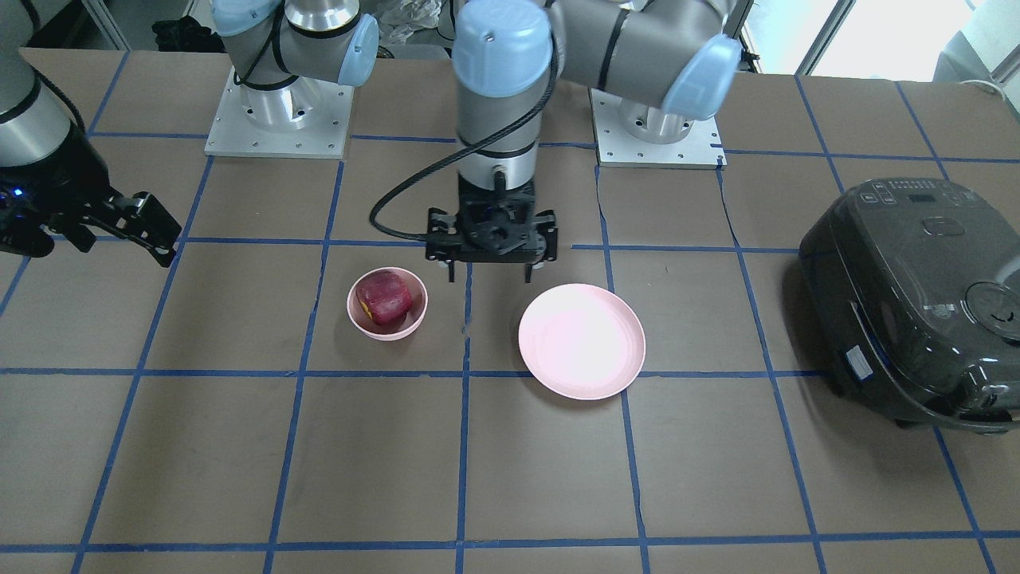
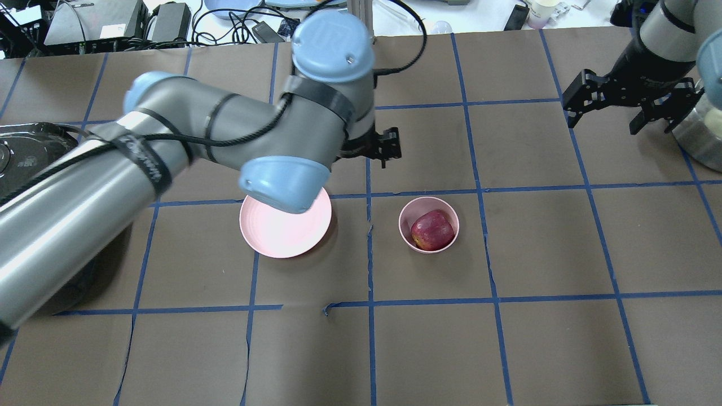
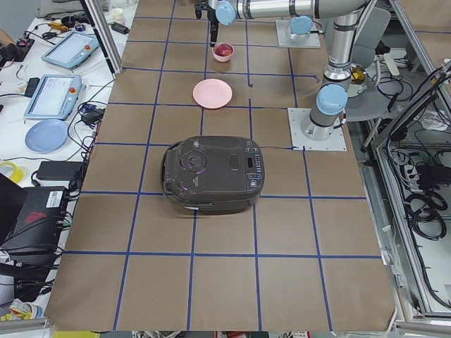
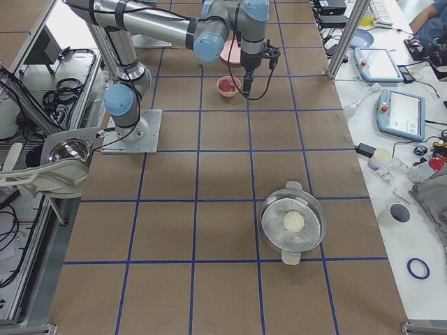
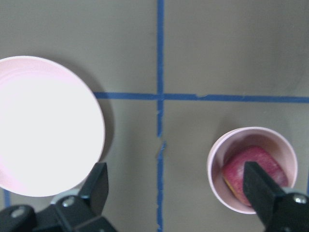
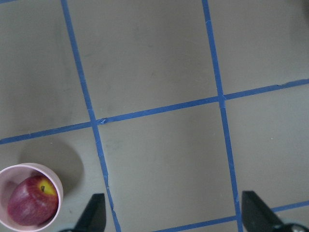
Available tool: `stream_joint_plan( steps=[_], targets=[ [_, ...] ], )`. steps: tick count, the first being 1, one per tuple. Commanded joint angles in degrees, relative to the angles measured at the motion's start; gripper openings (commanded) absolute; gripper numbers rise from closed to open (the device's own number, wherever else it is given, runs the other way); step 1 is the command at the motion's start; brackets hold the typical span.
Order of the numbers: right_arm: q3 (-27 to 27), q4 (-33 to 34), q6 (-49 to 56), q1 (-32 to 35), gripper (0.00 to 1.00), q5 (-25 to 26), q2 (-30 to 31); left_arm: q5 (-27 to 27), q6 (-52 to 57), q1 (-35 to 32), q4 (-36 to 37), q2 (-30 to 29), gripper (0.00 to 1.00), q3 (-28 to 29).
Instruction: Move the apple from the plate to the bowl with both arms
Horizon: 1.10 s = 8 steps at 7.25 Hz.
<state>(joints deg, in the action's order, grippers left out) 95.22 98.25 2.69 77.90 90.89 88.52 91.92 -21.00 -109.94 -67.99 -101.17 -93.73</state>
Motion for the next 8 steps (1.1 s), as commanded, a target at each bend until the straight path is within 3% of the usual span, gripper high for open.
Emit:
stream_joint_plan(
  steps=[1, 2, 3, 5, 8],
  targets=[
    [-2.5, -3.9, 0.0, 6.1, 1.00, -1.4, 1.2, -0.3, 11.8, 10.5, -10.5, 7.6, 1.00, 1.4],
    [-3.4, -4.1, 0.0, 8.0, 1.00, -6.6, 2.1, -0.3, 12.9, 13.9, -10.8, 9.8, 1.00, 1.1],
    [-3.0, -4.3, 0.6, 9.6, 1.00, -6.8, 3.0, -0.6, 13.7, 16.8, -10.8, 10.7, 1.00, 1.1],
    [-2.8, -4.3, -0.1, 13.6, 1.00, -1.5, 2.7, -0.3, 19.0, 21.0, -12.1, 12.2, 1.00, 1.5],
    [-3.4, -8.7, -0.9, 14.1, 1.00, -0.8, 2.4, -0.1, 21.3, 21.2, -14.1, 12.8, 1.00, 1.4]
  ],
)
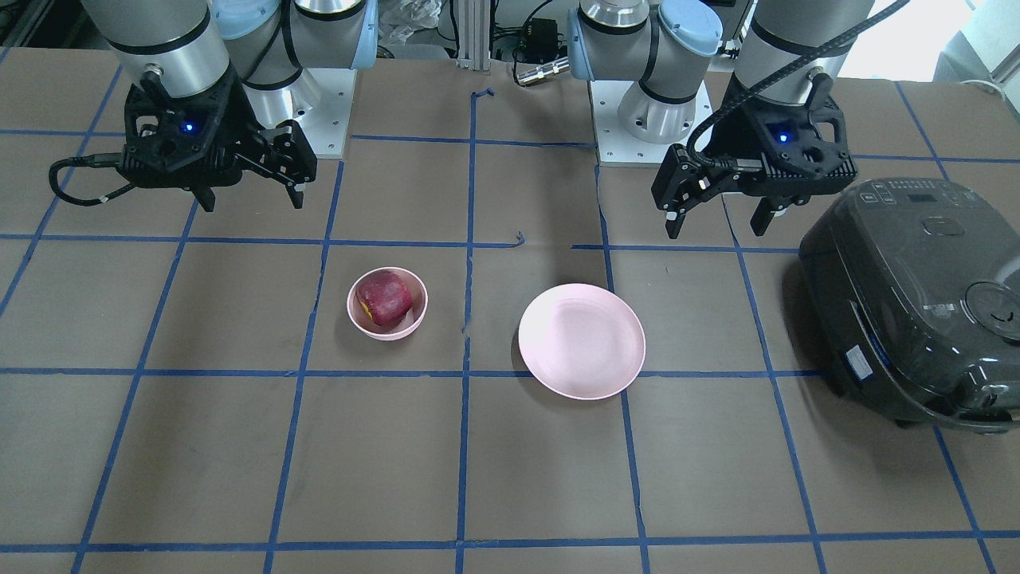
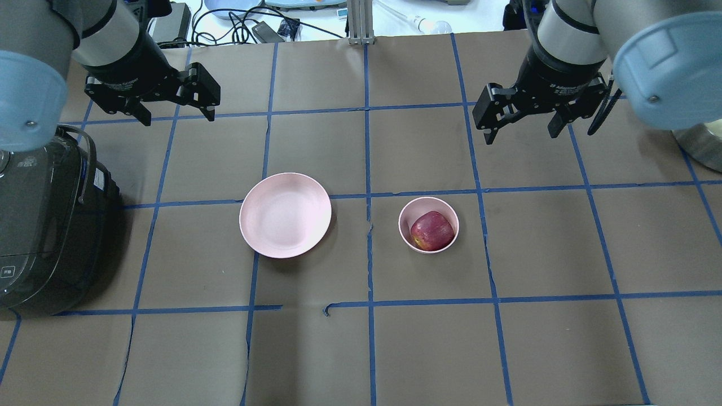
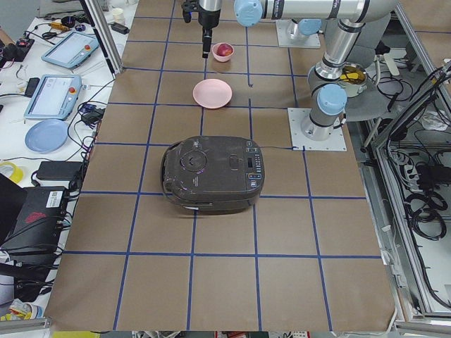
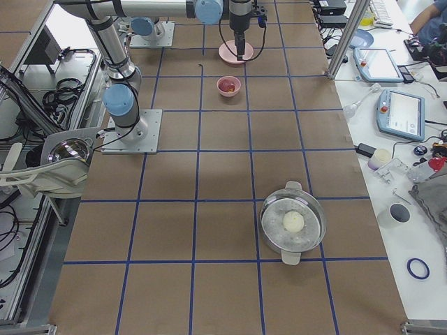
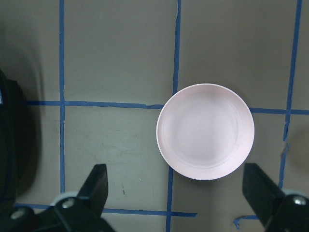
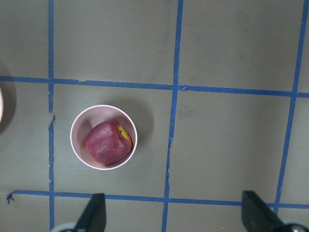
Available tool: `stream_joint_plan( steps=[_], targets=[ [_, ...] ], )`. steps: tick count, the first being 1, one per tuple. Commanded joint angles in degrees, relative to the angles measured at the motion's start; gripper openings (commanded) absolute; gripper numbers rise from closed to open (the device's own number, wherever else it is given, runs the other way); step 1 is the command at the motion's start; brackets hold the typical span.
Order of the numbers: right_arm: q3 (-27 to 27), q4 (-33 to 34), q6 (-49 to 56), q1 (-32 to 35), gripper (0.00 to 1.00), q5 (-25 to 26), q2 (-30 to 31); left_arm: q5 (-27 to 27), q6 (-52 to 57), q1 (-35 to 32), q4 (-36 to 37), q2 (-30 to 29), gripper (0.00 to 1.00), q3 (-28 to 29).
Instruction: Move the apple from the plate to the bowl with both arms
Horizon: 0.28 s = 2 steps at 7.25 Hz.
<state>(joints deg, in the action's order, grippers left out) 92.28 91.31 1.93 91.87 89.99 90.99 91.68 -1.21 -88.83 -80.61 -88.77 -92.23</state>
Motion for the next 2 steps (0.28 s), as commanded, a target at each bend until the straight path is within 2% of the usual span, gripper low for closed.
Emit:
stream_joint_plan(
  steps=[1, 2],
  targets=[
    [-0.4, -1.8, -0.2, 0.2, 1.00, -0.1, 0.0, 0.2, 4.4, 0.1, -2.7, 0.5, 1.00, 0.0],
    [-0.3, -1.8, -0.2, 0.2, 1.00, -0.1, 0.0, -0.1, 5.2, 0.3, -2.6, 0.8, 1.00, 0.5]
  ],
)
